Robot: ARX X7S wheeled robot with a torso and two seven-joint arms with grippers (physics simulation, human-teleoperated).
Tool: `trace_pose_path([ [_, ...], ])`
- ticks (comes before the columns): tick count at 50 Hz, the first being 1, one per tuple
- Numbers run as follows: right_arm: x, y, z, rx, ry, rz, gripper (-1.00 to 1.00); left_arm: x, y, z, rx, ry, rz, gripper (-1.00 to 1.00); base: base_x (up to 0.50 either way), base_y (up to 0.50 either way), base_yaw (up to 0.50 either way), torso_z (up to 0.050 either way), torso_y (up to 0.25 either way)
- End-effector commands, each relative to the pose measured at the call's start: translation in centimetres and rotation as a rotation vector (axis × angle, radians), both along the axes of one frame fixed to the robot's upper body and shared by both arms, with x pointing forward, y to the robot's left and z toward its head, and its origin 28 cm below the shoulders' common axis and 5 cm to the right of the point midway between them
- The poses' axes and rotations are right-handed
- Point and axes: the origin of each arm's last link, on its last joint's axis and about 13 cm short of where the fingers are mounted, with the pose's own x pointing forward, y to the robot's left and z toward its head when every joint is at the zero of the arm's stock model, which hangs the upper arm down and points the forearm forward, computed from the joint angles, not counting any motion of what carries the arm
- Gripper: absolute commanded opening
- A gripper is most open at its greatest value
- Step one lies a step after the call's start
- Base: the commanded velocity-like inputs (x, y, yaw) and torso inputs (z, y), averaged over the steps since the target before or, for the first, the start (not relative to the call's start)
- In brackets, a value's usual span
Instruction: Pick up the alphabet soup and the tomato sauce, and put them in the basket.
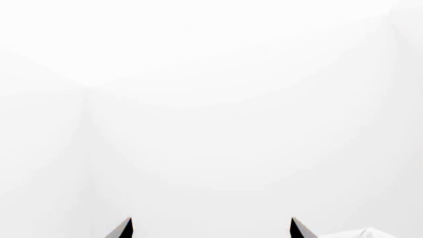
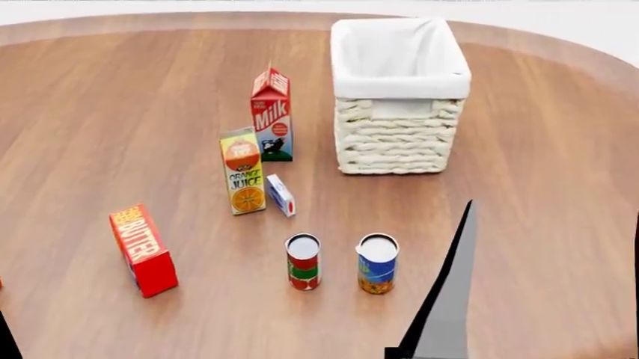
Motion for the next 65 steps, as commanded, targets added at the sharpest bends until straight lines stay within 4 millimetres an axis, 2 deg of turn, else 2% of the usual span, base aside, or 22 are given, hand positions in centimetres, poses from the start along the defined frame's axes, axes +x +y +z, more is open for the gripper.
trace_pose_path([
  [1, 0.0, 0.1, 0.4, -0.012, -0.003, 0.000, 1.00, 0.0, 0.0, 0.0, 0.001, 0.000, 0.000, 1.00, 0.30, 0.00, 0.00, 0.000, 0.000],
  [47, -0.2, 0.2, 0.2, -0.025, -0.003, 0.012, 1.00, -0.1, 0.0, -0.1, 0.009, 0.002, 0.005, 1.00, 0.40, 0.00, 0.00, 0.000, 0.000],
  [48, -0.2, 0.2, -0.6, -0.025, -0.004, 0.013, 1.00, -0.1, 0.0, -0.1, 0.009, 0.001, 0.004, 1.00, 0.45, 0.00, 0.00, 0.000, 0.000],
  [49, -0.3, 0.2, 0.1, -0.025, -0.004, 0.013, 1.00, -0.1, 0.0, -0.1, 0.007, 0.001, 0.004, 1.00, 0.45, 0.00, 0.00, 0.000, 0.000],
  [51, -0.2, 0.2, 0.3, -0.025, -0.004, 0.011, 1.00, -0.1, 0.0, -0.1, 0.008, 0.002, 0.004, 1.00, 0.45, 0.00, 0.00, 0.000, 0.000],
  [65, -0.3, 0.2, 0.4, -0.027, -0.007, 0.012, 1.00, -0.1, -0.1, -0.1, 0.014, 0.001, 0.005, 1.00, 0.45, 0.00, 0.00, 0.000, 0.001],
])
